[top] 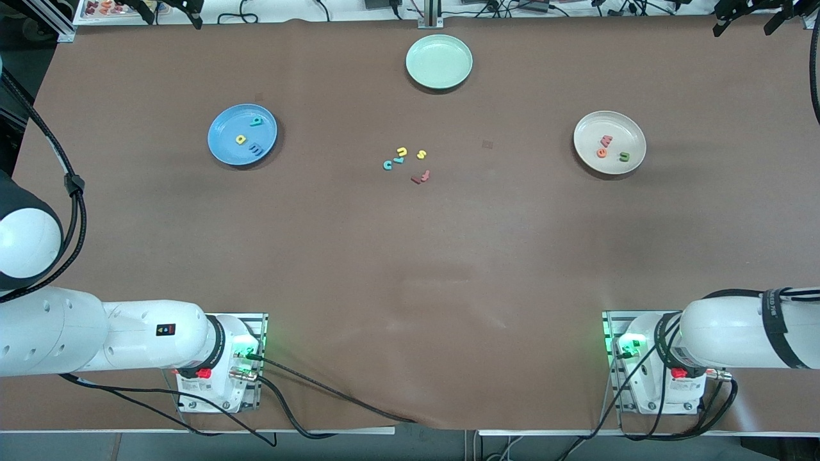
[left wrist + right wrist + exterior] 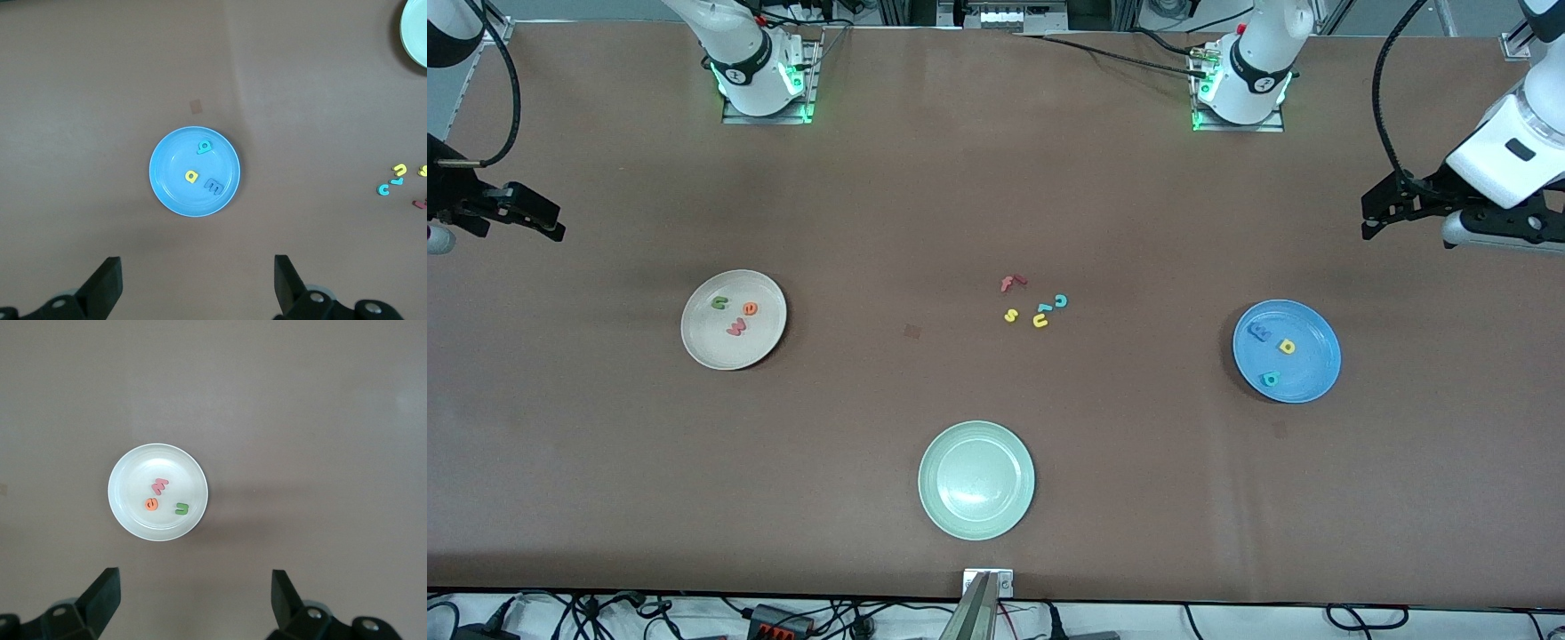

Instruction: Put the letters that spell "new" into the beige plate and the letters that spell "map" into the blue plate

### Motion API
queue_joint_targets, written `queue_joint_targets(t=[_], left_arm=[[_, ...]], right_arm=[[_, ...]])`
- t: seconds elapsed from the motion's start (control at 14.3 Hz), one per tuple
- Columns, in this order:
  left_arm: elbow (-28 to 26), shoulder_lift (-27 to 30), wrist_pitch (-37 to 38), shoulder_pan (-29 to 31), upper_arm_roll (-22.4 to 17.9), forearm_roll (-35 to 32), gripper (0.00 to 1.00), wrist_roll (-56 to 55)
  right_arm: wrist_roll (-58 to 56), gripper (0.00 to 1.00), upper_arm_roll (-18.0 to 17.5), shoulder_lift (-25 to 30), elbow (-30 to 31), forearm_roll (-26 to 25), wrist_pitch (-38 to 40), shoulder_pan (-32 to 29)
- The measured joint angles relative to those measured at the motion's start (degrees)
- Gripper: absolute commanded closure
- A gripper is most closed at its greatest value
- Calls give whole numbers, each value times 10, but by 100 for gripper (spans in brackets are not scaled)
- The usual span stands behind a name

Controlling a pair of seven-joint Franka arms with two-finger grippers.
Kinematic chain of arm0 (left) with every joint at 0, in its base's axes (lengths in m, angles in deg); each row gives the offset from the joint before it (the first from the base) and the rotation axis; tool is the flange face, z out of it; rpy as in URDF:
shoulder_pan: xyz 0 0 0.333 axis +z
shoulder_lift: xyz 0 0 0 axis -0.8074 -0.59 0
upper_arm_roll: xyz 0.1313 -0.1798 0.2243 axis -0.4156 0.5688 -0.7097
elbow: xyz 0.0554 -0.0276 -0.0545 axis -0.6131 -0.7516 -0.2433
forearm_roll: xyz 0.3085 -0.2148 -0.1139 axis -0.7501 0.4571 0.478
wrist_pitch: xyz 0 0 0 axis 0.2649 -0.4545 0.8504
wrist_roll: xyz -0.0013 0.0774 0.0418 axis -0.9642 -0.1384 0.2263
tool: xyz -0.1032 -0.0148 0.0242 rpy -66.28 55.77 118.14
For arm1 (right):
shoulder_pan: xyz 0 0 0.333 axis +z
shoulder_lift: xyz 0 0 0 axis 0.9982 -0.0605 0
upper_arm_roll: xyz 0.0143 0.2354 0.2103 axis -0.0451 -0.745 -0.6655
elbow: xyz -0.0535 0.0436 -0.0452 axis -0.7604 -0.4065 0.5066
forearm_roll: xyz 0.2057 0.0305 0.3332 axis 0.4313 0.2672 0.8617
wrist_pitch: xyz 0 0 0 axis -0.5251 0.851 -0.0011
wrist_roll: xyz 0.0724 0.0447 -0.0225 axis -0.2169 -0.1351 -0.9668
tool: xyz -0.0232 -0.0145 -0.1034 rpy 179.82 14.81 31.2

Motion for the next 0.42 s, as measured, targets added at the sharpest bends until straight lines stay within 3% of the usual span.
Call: queue_joint_targets(t=[0.42], left_arm=[[1, 0, 1, 1, 0, 0, 0, 0]], right_arm=[[0, 0, 0, 0, 3, 0, 0, 0]])
